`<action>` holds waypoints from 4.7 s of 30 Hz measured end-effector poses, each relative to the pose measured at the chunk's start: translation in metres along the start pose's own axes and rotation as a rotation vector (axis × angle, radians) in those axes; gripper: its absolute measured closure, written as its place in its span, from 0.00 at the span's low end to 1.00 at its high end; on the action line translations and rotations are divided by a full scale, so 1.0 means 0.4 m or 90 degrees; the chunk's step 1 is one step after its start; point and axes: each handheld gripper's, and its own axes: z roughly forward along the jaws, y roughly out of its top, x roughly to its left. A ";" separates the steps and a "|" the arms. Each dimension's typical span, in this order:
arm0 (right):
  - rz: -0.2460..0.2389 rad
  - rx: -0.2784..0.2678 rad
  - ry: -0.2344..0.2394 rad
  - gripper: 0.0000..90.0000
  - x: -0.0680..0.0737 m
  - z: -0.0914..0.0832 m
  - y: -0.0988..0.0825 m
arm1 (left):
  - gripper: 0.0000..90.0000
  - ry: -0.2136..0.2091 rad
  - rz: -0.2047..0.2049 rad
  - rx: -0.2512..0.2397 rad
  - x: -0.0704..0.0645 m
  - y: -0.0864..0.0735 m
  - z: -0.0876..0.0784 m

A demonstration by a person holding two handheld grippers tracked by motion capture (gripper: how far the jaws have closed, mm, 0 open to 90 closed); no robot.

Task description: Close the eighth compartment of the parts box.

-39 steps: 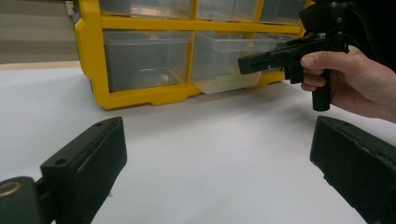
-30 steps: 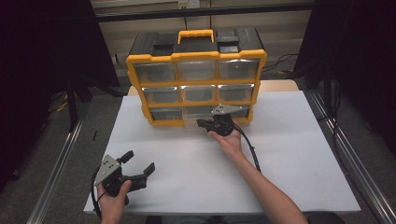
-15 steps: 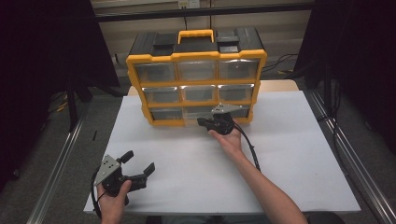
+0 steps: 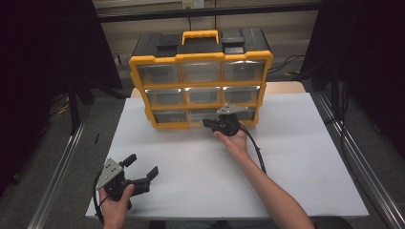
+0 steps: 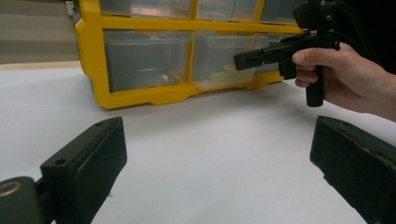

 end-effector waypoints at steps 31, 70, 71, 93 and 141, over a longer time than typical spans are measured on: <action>0.006 0.003 -0.041 1.00 -0.040 0.000 0.006 | 0.04 -0.004 0.010 0.010 0.004 -0.001 -0.001; 0.014 0.003 -0.053 1.00 -0.049 0.009 0.018 | 0.04 0.008 -0.009 0.002 0.003 -0.003 0.006; 0.015 0.004 -0.052 1.00 -0.050 0.008 0.016 | 0.04 0.006 -0.011 0.003 0.003 -0.003 0.007; 0.012 -0.009 -0.035 0.50 -0.027 -0.036 -0.004 | 0.04 0.009 -0.011 0.011 0.007 -0.006 0.010; 0.026 -0.056 -0.114 0.03 0.009 -0.291 -0.056 | 0.05 0.023 -0.011 -0.004 0.008 -0.013 0.006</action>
